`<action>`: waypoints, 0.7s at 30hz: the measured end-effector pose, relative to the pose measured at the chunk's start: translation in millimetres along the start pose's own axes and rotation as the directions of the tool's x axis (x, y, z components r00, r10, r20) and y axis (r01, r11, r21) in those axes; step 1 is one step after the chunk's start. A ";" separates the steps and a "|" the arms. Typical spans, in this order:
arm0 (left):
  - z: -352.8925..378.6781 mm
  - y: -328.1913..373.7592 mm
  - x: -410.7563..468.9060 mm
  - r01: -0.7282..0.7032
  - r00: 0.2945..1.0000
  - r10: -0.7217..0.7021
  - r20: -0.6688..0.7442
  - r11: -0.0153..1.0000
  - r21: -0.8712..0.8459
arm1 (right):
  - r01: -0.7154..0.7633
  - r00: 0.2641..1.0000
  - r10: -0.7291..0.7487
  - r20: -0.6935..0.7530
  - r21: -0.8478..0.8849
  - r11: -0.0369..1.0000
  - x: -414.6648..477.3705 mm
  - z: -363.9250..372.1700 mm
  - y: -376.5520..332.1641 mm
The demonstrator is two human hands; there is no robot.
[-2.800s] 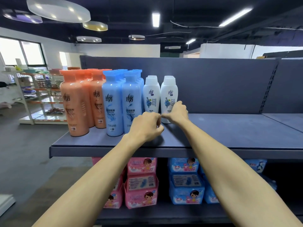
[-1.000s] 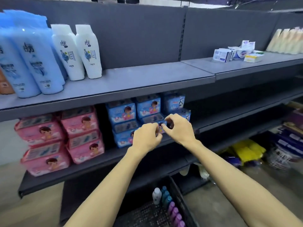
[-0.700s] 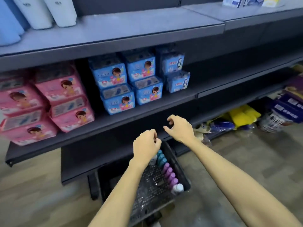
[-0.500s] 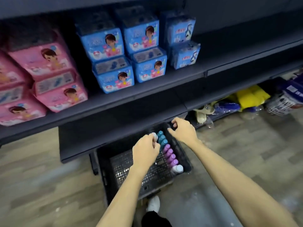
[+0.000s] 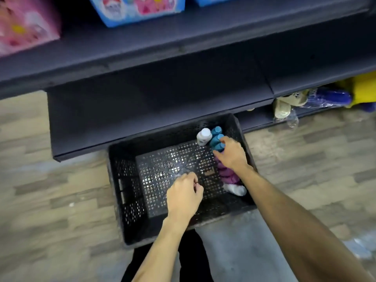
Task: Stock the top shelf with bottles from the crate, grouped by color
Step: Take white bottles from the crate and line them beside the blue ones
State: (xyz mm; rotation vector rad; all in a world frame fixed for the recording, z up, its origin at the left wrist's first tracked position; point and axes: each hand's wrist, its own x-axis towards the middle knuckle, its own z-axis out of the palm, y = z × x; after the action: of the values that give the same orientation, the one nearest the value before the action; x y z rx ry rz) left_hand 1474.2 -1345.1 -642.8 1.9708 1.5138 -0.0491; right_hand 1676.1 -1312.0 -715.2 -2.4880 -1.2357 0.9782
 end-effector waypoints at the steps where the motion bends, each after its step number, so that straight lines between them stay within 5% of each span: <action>1: 7.9 -4.8 5.3 0.010 1.000 -0.010 0.010 1.000 -0.005 | -0.004 1.000 0.004 0.009 0.003 1.000 12.0 9.7 0.2; 21: 63.5 -54.5 35.1 0.024 0.999 -0.022 0.043 0.999 -0.041 | -0.095 0.995 0.096 0.009 -0.056 0.994 112.2 83.2 -9.8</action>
State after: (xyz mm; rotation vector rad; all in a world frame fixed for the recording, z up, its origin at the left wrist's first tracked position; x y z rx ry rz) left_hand 1459.9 -1340.2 -732.3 1.9081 1.4984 -0.0679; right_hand 1665.4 -1229.0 -827.5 -2.6094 -1.1728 0.9954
